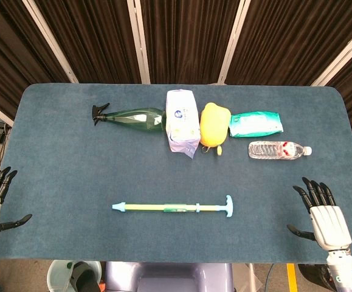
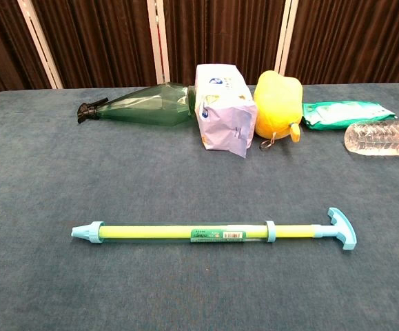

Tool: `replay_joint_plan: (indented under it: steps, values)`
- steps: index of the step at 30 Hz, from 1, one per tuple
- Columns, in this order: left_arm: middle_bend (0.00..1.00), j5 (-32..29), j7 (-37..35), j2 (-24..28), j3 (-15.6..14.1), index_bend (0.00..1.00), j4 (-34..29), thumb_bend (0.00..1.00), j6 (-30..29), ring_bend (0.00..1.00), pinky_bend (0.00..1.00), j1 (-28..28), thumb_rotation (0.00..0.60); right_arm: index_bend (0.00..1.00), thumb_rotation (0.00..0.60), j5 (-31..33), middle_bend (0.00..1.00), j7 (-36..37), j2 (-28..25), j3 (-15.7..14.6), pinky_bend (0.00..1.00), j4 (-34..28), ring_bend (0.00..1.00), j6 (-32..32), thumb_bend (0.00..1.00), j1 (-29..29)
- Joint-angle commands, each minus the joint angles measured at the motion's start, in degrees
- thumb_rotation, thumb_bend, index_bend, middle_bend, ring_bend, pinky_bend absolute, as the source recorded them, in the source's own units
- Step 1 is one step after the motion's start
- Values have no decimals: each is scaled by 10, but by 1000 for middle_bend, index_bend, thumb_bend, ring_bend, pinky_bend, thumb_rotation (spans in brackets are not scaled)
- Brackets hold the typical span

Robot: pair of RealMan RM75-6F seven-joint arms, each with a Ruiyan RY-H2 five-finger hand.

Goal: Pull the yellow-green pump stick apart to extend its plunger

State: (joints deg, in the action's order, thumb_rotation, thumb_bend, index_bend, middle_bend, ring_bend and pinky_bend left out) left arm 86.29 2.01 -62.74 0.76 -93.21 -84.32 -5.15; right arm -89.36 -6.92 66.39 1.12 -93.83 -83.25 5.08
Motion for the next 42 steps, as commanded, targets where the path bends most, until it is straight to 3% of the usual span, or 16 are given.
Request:
replay_joint_plan:
  steps: [1,4,9,14,17,22,31,42]
  values:
    - [0,-5,8,-6,5,0,4,23,-1,0,19,-1,600,155,600,4,37,-2,2,0,50,4,0,7,45,3]
    - [0,2,17,-14,4,0,8,23,-5,0,28,-2,600,155,600,7,36,-2,3,-1,51,6,0,12,44,4]
    - [0,36,3,-42,8,77,26,52,-29,0,166,-6,600,155,600,8,37,5,3,0,51,4,0,12,44,4]
    - [14,77,7,-88,3,320,44,124,-35,13,186,-20,600,156,600,-4,36,17,0,-2,51,-6,0,7,42,5]
    - [52,95,-4,-114,5,416,41,131,-19,63,223,-40,600,156,600,-6,31,24,-2,-3,50,-8,0,8,43,6]
    - [25,117,3,-194,19,421,62,192,-6,67,223,-73,600,155,600,-3,25,39,-7,-1,51,-4,0,15,44,10]
    - [14,141,97,-327,33,438,145,218,44,67,223,-131,600,159,600,21,28,58,-12,2,51,4,0,37,44,15]
    - [0,132,112,-409,25,405,244,237,95,67,223,-169,600,162,600,43,29,63,-22,8,51,5,0,44,43,15]
